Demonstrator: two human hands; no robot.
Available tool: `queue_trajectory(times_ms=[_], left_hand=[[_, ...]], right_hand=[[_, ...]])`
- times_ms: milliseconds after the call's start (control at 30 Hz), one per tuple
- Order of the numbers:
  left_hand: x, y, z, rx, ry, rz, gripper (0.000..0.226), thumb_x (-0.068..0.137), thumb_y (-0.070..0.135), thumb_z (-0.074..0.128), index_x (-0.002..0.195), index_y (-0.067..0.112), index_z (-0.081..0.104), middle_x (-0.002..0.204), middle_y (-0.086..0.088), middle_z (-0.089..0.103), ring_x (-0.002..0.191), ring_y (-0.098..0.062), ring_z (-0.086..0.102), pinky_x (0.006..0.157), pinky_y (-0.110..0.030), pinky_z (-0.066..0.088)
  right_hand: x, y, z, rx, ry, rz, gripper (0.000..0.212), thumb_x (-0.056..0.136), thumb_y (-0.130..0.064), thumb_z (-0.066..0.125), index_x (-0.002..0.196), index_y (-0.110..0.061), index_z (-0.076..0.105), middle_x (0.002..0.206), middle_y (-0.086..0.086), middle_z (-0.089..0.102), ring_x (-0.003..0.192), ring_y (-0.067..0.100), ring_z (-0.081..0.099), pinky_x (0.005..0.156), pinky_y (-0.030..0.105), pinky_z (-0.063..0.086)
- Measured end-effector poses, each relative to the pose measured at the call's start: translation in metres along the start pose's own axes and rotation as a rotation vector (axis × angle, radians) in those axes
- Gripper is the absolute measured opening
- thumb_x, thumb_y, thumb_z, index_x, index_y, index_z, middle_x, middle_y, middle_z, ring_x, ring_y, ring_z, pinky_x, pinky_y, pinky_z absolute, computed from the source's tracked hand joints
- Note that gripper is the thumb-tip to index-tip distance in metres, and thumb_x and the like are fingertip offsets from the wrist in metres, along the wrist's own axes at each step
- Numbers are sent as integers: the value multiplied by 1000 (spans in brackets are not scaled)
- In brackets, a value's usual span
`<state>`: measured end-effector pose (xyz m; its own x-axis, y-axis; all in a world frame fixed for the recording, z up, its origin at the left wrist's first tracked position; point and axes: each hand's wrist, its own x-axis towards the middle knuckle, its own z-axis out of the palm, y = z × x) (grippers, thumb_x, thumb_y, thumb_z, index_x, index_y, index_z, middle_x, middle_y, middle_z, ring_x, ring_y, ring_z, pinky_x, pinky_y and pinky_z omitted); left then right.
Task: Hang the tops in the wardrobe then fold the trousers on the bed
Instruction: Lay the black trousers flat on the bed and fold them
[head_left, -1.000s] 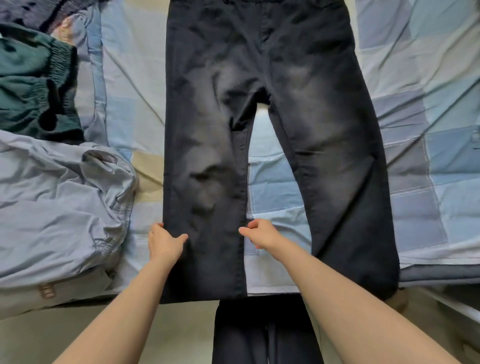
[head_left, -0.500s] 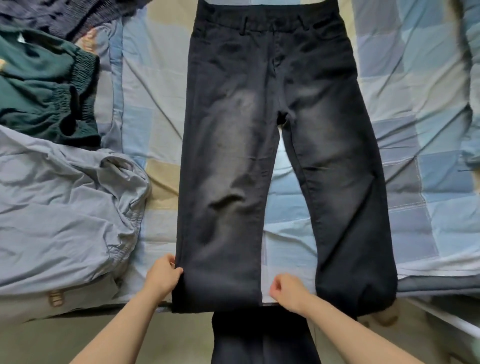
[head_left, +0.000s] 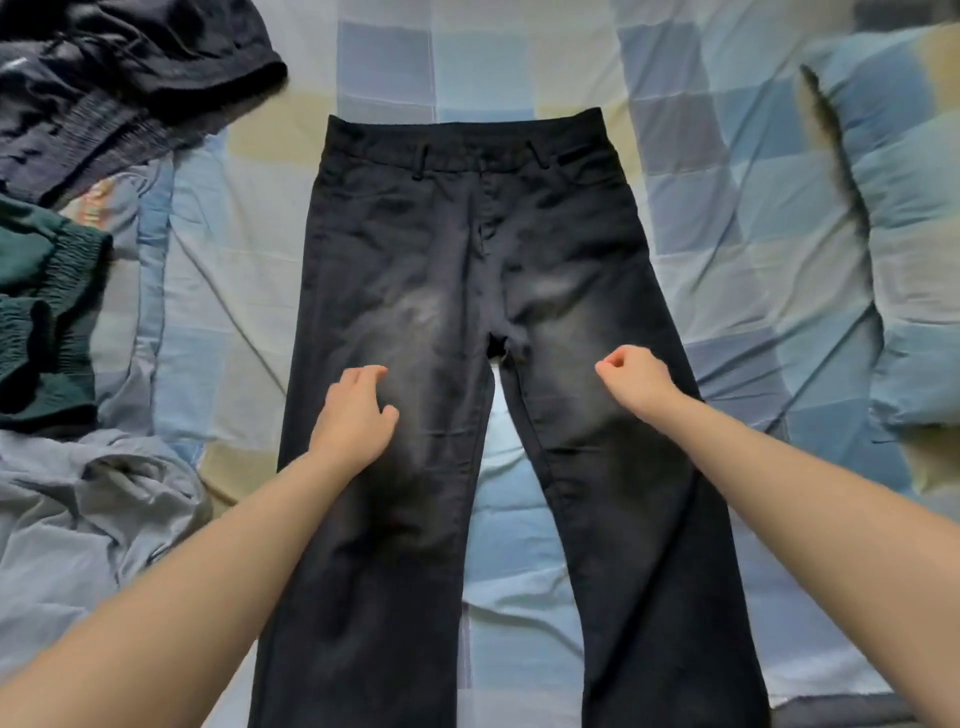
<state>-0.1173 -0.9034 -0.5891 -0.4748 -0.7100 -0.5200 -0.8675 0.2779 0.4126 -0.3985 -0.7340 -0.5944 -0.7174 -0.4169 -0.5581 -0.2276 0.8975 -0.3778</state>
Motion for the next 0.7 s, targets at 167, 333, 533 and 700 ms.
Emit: queue_trajectory(times_ms=[167,333,533,700], left_hand=[[72,80,25,90,-11,358,58,92,22,56,147,20,38,153,-1,33,138,-27,31,112,-42,33],[112,127,64,466,-168,488,53,100,40,42,145,12,42,161,-4,21,147,-27,16,119,-39,20],[114,131,85,595,-254,404,65,98,46,42,149,10,25,164,-5,3,150,-35,-2,121,-43,14],[110,148,56,-369,-187,53,55,97,59,32,115,17,64,129,1,61,132,-25,45,108,-37,33]], right_hand=[[94,-6,-41,-143,236,-24,32,94,-26,47,88,3,59,105,28,57,104,41,51,95,42,42],[148,8,-52,-31,208,135,63,95,-40,51,134,8,37,138,28,41,129,43,38,104,43,34],[149,8,-37,318,29,1,58,90,-28,63,136,-3,38,135,12,51,120,25,52,95,28,41],[87,-39,-31,301,-143,-407,61,85,-6,60,140,-12,34,135,-1,50,124,14,48,108,32,37]])
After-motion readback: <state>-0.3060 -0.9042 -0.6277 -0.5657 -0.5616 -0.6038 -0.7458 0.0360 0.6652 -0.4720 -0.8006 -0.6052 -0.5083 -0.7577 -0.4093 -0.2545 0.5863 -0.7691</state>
